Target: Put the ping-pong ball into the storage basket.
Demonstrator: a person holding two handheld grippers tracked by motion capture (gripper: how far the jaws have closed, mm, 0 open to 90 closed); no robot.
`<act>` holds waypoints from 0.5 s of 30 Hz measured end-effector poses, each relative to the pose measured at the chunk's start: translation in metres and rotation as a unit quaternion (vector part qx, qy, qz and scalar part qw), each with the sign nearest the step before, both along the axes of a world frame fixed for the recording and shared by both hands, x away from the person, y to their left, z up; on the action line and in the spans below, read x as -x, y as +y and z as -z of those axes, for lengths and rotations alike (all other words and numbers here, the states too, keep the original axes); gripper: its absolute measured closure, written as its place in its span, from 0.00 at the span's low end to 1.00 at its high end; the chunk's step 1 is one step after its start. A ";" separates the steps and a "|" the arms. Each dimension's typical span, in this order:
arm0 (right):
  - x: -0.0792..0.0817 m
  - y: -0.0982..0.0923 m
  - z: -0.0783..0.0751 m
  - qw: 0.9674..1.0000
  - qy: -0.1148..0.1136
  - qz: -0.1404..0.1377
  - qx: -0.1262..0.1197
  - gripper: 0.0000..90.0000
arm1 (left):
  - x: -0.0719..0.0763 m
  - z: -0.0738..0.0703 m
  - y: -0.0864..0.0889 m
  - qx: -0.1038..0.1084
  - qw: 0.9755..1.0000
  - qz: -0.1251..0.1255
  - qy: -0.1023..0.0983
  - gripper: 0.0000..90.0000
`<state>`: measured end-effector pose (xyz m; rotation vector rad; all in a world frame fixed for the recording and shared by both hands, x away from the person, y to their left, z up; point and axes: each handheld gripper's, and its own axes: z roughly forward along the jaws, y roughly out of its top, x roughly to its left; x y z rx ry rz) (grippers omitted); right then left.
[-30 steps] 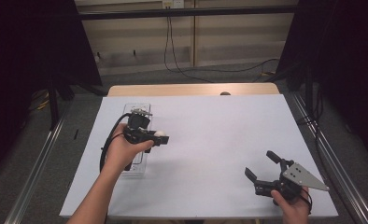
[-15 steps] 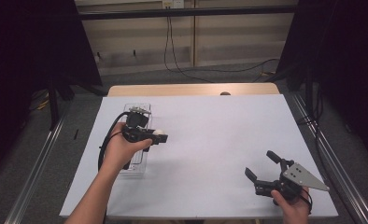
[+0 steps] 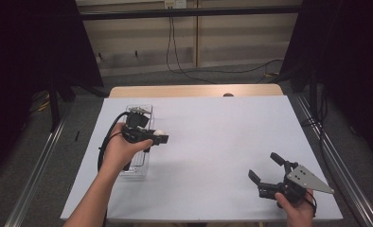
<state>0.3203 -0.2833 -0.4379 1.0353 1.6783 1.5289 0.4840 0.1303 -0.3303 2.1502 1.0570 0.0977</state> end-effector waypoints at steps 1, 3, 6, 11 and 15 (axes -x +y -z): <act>0.000 0.000 0.000 1.000 0.000 0.000 -0.001 0.03 | 0.000 -0.001 0.000 -0.003 1.000 0.000 -0.003 0.57; 0.000 0.000 0.000 1.000 0.000 0.000 -0.001 0.03 | 0.000 -0.001 0.001 -0.003 1.000 -0.001 -0.003 0.57; 0.000 0.000 0.000 1.000 0.000 0.000 -0.001 0.03 | -0.001 -0.002 0.001 -0.003 1.000 -0.001 -0.004 0.57; 0.000 0.000 0.000 1.000 0.001 0.001 0.000 0.03 | -0.001 -0.003 0.002 0.006 1.000 -0.010 -0.006 0.57; 0.000 0.000 0.000 1.000 0.001 0.001 0.000 0.03 | -0.001 -0.005 0.002 0.001 1.000 -0.010 -0.006 0.57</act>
